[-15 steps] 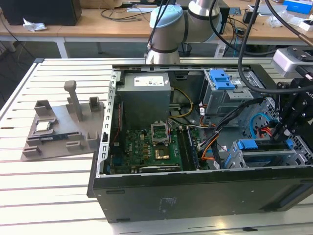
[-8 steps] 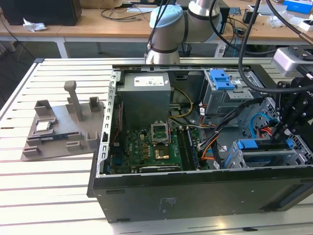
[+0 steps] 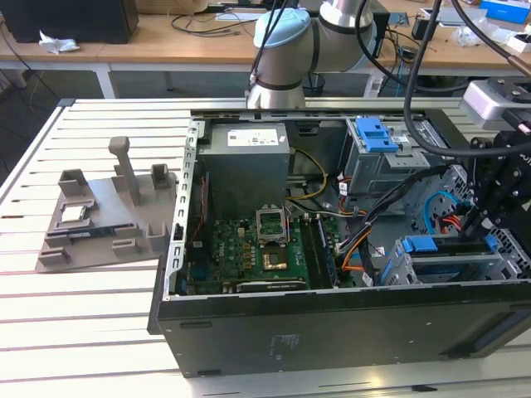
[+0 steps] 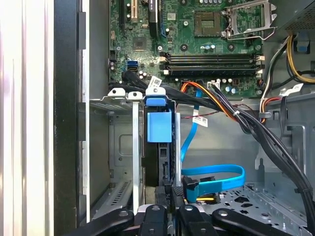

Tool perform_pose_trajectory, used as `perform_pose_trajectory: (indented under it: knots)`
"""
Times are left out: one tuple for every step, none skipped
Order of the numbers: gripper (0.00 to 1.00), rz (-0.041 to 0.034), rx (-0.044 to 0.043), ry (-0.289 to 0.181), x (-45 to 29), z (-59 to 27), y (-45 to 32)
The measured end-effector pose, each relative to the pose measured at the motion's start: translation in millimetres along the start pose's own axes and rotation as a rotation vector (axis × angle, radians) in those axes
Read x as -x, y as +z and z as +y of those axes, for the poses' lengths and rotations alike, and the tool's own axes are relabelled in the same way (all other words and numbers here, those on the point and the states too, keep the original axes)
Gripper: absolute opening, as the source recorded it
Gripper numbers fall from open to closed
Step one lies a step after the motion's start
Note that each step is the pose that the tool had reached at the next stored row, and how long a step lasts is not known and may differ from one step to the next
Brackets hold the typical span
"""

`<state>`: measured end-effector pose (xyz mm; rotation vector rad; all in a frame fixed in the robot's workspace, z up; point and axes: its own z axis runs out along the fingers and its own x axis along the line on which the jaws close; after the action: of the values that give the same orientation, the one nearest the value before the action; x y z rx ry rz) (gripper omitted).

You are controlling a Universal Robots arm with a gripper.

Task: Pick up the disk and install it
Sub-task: 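Insert the first disk wire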

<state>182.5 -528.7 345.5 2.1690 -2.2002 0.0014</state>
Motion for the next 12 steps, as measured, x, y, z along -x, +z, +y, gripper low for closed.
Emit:
perform_pose_trajectory:
  knots:
    - [0.16,0.0001,0.0003,0.000,0.2,0.0,0.3]
    - [0.16,0.0001,0.0006,0.001,0.7,0.0,0.7]
    - [0.16,-0.0001,0.0009,0.001,1.1,-0.2,1.1]
    - [0.16,-0.0002,0.0014,0.000,1.7,-0.8,1.6]
    - [0.16,-0.0002,0.0024,0.001,1.7,-1.2,2.3]
    - [0.16,-0.0001,0.0029,0.001,1.8,-1.5,2.7]
    - [0.16,0.0000,0.0032,0.001,1.8,-1.6,3.0]
    - [0.16,0.0001,0.0032,0.001,1.8,-1.6,3.2]
    - [0.16,-0.0003,0.0034,0.001,1.8,-1.7,3.8]
    - [0.16,-0.0002,0.0035,0.001,1.9,-1.8,4.5]
    - [0.16,0.0000,0.0034,0.001,1.9,-1.9,5.2]
    - [0.16,0.0011,0.0036,0.001,1.9,-1.9,7.1]
